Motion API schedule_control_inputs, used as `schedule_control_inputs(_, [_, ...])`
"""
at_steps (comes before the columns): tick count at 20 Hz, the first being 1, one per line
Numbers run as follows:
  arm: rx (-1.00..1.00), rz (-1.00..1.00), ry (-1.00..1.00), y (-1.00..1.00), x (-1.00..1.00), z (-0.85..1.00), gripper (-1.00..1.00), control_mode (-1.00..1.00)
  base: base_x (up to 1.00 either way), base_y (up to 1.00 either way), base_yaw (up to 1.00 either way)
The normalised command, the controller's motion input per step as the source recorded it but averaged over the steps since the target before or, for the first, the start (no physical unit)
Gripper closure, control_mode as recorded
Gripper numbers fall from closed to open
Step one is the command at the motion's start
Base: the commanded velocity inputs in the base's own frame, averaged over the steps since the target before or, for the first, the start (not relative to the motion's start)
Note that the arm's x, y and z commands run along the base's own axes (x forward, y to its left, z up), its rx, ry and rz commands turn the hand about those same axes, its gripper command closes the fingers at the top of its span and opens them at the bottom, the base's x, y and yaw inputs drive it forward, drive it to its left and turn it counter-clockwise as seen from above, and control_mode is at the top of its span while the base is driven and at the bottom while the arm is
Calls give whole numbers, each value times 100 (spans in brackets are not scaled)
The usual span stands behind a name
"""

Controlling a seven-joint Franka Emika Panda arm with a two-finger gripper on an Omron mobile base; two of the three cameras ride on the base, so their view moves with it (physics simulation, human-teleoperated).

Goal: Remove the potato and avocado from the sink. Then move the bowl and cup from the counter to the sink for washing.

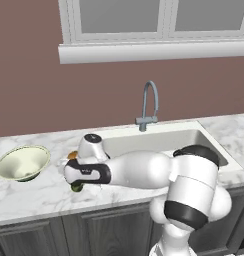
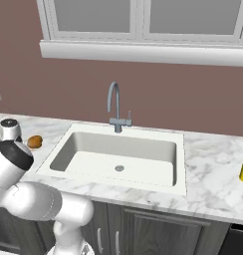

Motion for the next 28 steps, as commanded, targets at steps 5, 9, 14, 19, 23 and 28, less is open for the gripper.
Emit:
schedule_control_inputs(5, [0,0,2,14,6,-24,100,-100,0,0,0])
schedule_control_inputs(9, [0,0,2,11,10,-22,100,-100,0,0,0])
schedule_control_inputs(14, [0,0,6,6,9,-20,-100,-100,0,0,0])
schedule_control_inputs(19, [0,0,9,4,7,-20,100,-100,0,0,0])
schedule_control_inputs(23, [0,0,7,3,5,-17,100,-100,0,0,0])
schedule_control_inputs(28, [-1,0,1,1,0,-3,100,-100,0,0,0])
